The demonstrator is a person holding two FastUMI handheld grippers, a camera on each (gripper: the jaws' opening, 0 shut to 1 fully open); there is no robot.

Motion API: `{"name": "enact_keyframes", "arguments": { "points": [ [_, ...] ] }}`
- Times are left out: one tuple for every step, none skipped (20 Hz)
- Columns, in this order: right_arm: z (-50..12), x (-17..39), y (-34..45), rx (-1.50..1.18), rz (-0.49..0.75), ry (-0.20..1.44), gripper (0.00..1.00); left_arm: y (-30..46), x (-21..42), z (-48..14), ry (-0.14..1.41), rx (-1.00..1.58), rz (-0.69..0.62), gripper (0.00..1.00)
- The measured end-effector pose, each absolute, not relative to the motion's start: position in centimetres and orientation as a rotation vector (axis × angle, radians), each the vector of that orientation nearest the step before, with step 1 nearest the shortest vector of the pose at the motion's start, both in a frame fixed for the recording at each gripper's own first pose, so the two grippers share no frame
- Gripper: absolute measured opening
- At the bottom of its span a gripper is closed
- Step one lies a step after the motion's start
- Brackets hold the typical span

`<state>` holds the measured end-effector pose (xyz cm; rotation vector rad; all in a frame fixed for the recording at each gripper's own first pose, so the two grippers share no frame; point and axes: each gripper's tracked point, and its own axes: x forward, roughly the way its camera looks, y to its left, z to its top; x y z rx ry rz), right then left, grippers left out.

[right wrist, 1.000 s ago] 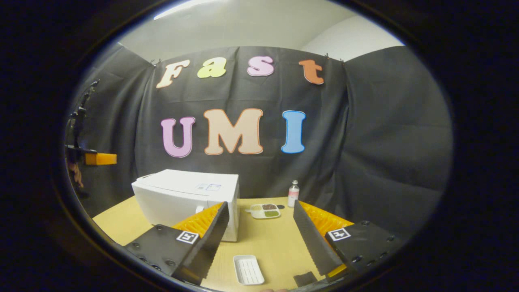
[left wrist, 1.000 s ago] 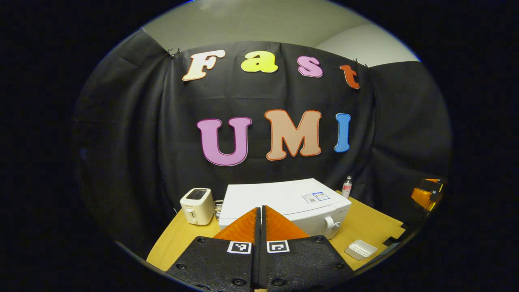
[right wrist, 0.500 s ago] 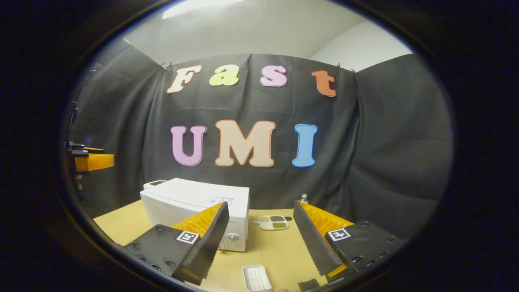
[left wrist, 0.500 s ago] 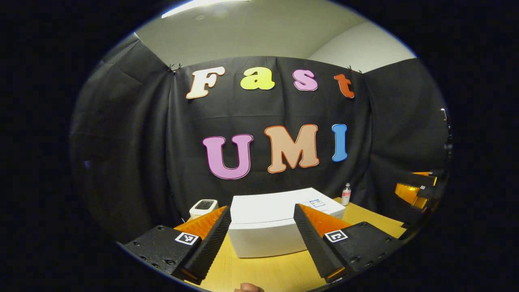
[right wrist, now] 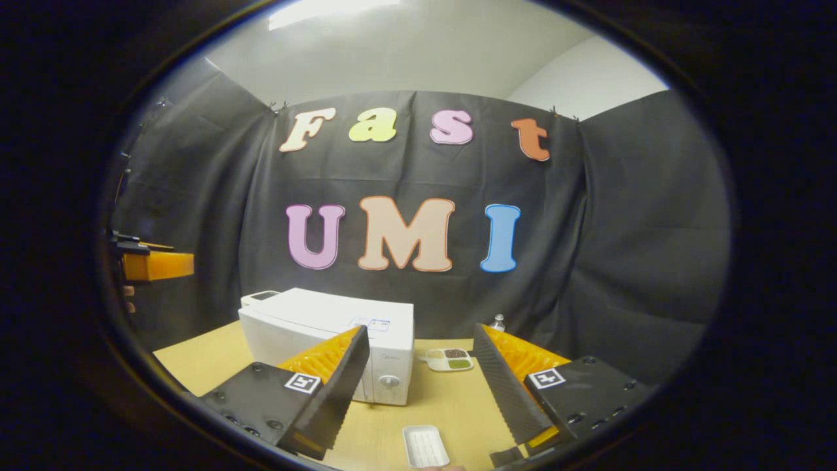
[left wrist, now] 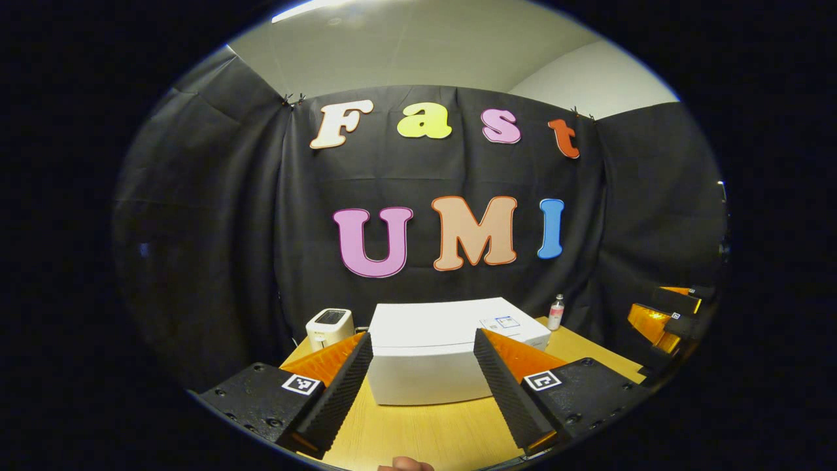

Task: Open the microwave oven with the left hand, put the food in, and close the microwave oven.

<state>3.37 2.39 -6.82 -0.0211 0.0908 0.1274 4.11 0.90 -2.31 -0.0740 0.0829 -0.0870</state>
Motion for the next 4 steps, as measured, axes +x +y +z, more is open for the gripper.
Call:
{"name": "enact_keyframes", "arguments": {
  "points": [
    [-7.03, 3.26, 2.38, -0.026, 0.131, 0.096, 0.92, 0.28, 3.99, -2.63, 0.092, -0.074, -0.104, 0.98],
    [-7.23, 3.24, 2.34, -0.033, 0.131, 0.1, 0.92, -0.1, 3.8, -3.05, 0.102, -0.072, -0.113, 0.97],
    [-7.36, 3.31, 2.25, -0.035, 0.133, 0.102, 0.92, -0.03, 3.91, -3.17, 0.106, -0.071, -0.114, 0.97],
    [-7.41, 3.41, 2.31, -0.033, 0.134, 0.107, 0.92, 0.02, 3.91, -3.25, 0.113, -0.07, -0.112, 0.97]
  ]
}}
